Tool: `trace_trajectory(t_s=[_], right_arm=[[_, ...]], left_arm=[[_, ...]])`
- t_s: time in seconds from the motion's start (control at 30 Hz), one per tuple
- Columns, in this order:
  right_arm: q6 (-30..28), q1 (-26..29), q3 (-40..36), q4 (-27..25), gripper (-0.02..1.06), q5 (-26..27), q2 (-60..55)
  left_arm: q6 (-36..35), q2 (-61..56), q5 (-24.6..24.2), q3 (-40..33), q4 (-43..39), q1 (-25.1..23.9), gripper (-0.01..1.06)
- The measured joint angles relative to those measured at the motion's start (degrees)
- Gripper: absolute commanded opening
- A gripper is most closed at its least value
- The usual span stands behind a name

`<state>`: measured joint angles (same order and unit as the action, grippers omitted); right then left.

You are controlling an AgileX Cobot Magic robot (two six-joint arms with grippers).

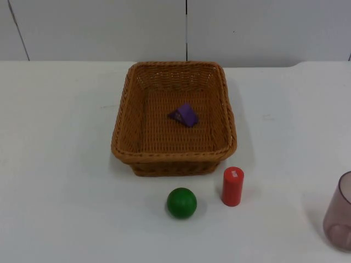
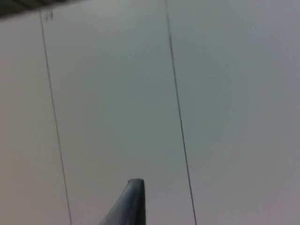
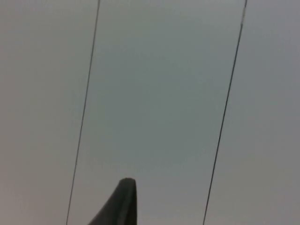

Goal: Pick up the basket with the left hand and place the triangular block into the basket with the right hand.

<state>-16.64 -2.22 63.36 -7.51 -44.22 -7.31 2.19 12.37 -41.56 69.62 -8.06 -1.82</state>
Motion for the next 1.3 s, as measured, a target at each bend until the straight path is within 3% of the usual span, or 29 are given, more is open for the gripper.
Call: trace_trajectory(t_s=[0.33,0.6,0.77,1.17,1.3], right_arm=[[0.23,2.77,0.02,0.82,1.05,-1.31,7.31],[0.49,2.89,0.02,1.50,1.05,-7.03,7.38],[0.49,2.89,0.02,1.50,1.05,-6.92,7.38],[1.69,2.89,-0.12,2.75,1.05,-7.26,7.38],[3.62,2.79,-2.66,2.88,1.05,-10.77,7.38]], left_arm=[[9.25,-4.85,-1.94,-2.25,8.39,-0.13,1.05],[9.76,-11.95,-3.41,-10.13,11.28,-0.13,1.05],[9.76,-12.44,-6.86,-11.35,12.87,-0.13,1.05],[9.64,-12.44,-6.76,-11.99,15.51,-0.13,1.05],[9.53,-12.44,-8.50,-13.11,16.18,-0.13,1.05]])
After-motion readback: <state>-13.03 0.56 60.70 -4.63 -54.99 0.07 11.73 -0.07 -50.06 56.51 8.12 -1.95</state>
